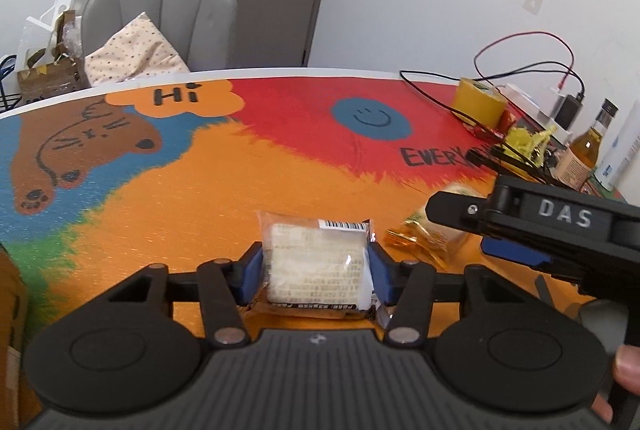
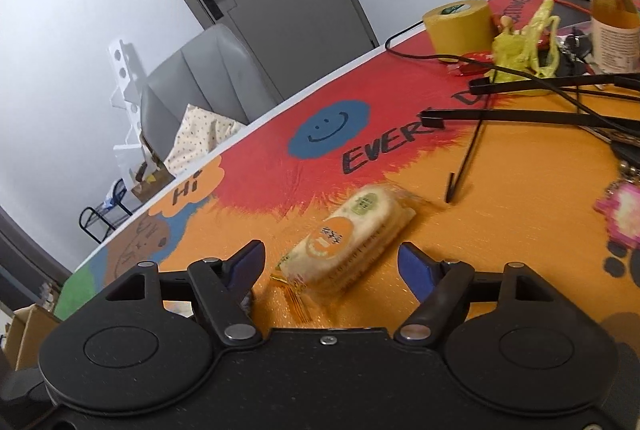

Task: Organize snacks
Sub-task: 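Carry the cake pack and bread roll over the box with both grippers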

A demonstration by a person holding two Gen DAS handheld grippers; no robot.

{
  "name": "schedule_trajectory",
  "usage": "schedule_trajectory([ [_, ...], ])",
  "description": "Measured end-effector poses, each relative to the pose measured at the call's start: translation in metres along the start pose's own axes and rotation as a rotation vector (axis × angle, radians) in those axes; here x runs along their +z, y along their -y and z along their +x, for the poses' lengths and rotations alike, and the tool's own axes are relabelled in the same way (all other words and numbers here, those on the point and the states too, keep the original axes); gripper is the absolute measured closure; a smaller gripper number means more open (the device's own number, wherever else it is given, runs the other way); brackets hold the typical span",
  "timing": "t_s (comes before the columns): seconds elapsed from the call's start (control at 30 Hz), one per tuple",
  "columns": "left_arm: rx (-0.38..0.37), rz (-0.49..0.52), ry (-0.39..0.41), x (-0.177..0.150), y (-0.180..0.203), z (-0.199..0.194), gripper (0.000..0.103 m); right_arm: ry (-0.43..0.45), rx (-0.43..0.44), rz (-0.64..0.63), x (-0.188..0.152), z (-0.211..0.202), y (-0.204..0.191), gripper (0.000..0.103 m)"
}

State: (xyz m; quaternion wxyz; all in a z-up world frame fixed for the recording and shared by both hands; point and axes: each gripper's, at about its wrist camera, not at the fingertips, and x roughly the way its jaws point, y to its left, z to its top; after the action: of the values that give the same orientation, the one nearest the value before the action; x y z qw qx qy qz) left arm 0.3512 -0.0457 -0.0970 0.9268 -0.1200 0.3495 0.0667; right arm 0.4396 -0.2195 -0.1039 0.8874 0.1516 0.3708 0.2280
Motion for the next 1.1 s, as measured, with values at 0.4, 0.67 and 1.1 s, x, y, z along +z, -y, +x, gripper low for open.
schedule_trajectory([
  [0.4,0.055,-0.070,0.032,0.007,-0.029,-0.002,0.050,-0.007,-0.142,-0.142,0.005,0.024,-0.029,0.029],
  [0.67,0.058,-0.087,0.036,0.004,-0.038,-0.008,0.050,-0.001,-0.194,-0.160,-0.003,0.007,-0.023,0.070],
  [1.1,0.009,-0.066,0.082,-0.001,-0.033,-0.063,0.050,0.045,-0.070,-0.083,-0.020,-0.053,-0.038,0.070],
])
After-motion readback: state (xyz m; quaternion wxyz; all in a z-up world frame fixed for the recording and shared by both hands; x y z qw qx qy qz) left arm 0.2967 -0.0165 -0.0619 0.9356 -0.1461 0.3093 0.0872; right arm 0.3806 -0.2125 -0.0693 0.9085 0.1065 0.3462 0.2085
